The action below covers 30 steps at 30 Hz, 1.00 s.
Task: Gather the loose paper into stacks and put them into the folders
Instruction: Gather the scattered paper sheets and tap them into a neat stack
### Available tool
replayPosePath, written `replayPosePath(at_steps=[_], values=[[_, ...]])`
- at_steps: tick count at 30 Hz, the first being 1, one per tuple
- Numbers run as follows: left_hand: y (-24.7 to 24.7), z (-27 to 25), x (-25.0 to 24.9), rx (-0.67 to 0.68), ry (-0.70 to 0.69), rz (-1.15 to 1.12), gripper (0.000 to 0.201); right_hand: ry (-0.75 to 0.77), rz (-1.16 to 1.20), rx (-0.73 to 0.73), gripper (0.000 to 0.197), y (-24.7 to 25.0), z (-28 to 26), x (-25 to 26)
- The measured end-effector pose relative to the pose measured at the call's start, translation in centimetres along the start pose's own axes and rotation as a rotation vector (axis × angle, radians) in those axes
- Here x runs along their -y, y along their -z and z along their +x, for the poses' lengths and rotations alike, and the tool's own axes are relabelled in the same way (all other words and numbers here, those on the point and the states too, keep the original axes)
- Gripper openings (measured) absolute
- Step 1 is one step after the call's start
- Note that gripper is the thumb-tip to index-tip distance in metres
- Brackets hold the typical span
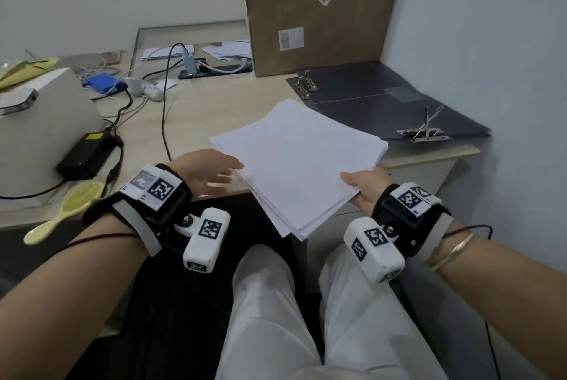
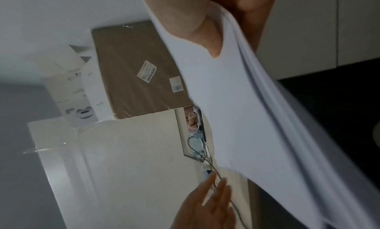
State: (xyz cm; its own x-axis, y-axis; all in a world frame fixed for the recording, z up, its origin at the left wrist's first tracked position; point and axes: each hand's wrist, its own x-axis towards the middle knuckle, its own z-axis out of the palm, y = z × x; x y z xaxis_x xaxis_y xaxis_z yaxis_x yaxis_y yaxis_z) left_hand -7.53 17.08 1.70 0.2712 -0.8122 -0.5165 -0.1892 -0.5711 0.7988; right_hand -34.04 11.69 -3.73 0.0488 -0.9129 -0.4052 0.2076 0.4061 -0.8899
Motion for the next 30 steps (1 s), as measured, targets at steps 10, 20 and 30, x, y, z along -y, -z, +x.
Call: replayPosePath(at_steps=[10,20,30], values=[[5.6,5.5,-4.1,-0.163,-0.382,-0.022,0.132,0.42,-0.271,0.175,0.025,1.6,1.3,7.2],[7.5,5.5,-6.0,-0.135,-0.683,-0.405,0.027,0.665,-0.295,0.339,0.027,-3.2,3.7,12.5],[9.9,6.1,-3.6,-0.11,-0.696,-0.429,0.041,0.442,-0.218,0.442,0.06,-4.8,7.3,9.8]])
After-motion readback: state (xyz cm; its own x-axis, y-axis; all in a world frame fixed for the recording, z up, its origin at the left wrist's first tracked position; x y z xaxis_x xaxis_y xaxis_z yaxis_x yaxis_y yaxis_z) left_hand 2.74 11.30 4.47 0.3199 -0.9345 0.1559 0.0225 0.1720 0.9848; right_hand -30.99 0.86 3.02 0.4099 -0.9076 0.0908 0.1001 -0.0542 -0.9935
